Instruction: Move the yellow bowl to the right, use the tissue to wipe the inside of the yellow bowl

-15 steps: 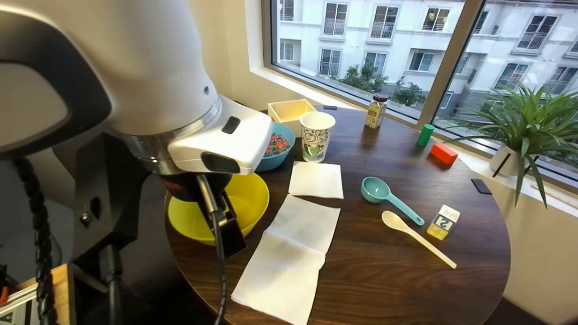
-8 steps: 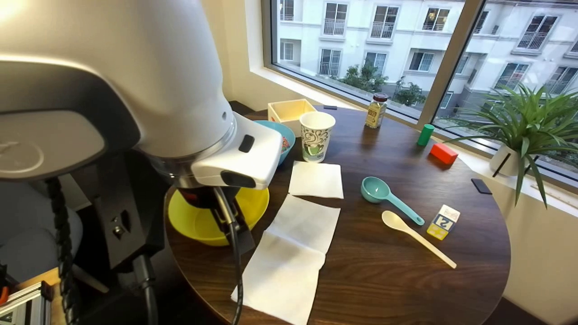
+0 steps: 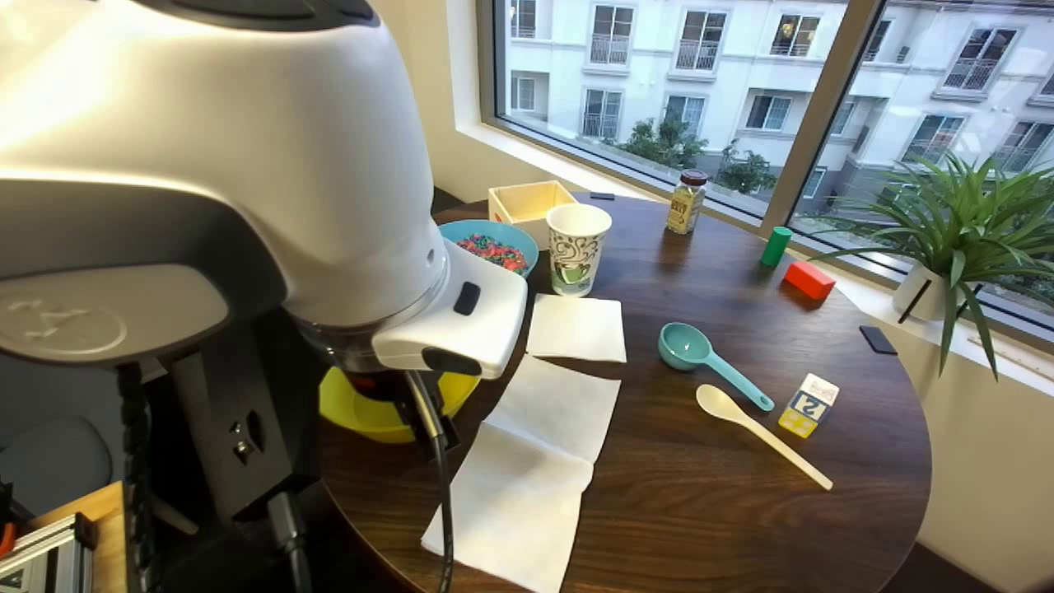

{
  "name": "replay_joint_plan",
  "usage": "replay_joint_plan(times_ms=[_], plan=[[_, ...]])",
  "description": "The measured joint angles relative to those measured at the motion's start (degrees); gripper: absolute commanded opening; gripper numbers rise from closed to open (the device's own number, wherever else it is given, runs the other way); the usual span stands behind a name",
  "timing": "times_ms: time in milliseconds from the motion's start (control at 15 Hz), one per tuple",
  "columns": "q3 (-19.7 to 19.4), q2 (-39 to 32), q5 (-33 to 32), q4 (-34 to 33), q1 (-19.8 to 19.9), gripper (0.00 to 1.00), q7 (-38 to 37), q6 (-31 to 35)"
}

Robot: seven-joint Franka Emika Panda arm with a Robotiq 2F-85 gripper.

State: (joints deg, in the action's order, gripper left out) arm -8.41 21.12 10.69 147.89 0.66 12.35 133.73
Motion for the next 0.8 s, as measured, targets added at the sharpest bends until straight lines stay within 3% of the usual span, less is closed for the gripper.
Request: replay_joint_plan(times_ms=[800], plan=[[-1.3,2.8,2.7,-0.3,0.0,0.01,2.6,0.0]])
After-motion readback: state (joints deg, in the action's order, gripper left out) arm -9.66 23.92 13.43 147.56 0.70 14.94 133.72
